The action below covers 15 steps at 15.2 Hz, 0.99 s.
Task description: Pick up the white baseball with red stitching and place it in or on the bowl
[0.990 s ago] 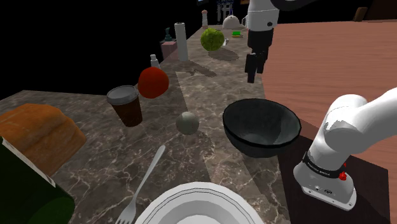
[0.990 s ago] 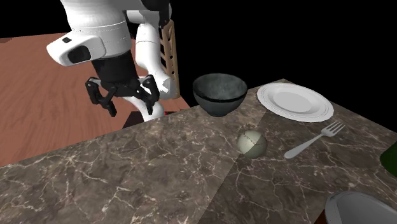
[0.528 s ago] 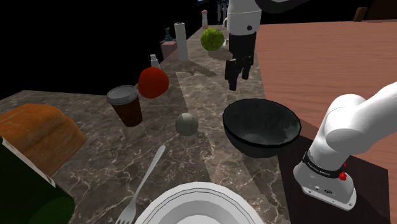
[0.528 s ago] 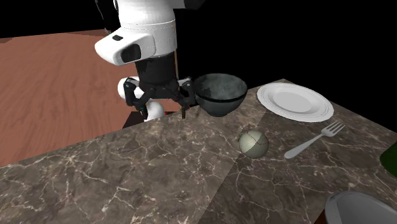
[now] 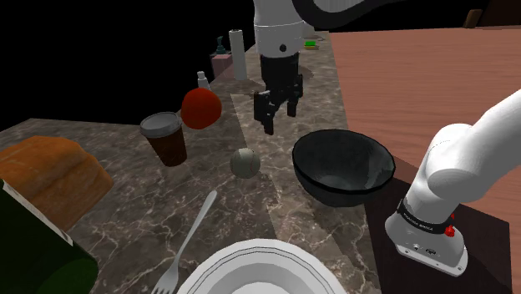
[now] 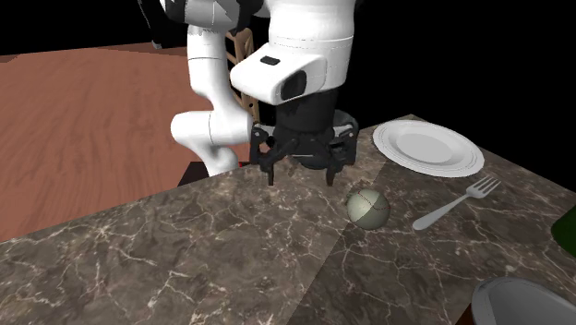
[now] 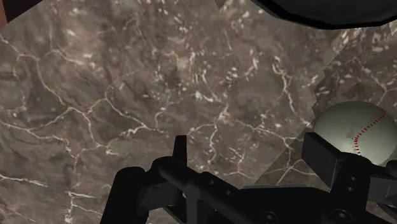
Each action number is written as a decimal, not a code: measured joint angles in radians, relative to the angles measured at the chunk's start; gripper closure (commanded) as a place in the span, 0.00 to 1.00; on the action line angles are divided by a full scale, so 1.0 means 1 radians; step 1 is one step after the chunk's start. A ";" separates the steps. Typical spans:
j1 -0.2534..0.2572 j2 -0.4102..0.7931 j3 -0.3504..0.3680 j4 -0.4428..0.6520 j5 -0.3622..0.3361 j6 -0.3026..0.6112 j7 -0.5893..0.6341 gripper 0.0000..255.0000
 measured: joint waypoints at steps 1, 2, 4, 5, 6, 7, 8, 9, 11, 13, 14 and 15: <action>-0.001 0.029 0.023 0.028 -0.005 0.004 0.030 0.00; -0.001 0.051 0.043 0.046 -0.010 0.010 0.058 0.00; -0.003 0.117 0.093 0.118 -0.032 0.007 0.125 0.00; -0.004 0.147 0.114 0.139 -0.044 0.016 0.154 0.00; -0.003 0.187 0.141 0.173 -0.062 0.022 0.190 0.00; -0.001 0.226 0.169 0.216 -0.081 0.015 0.231 0.00; 0.001 0.264 0.191 0.245 -0.102 0.020 0.264 0.00; 0.003 0.278 0.198 0.248 -0.109 0.028 0.277 0.00; 0.005 0.285 0.204 0.232 -0.113 0.051 0.287 0.00; 0.006 0.287 0.207 0.207 -0.114 0.077 0.291 0.00; 0.006 0.284 0.206 0.189 -0.112 0.093 0.288 0.00; 0.006 0.282 0.206 0.176 -0.111 0.105 0.287 0.00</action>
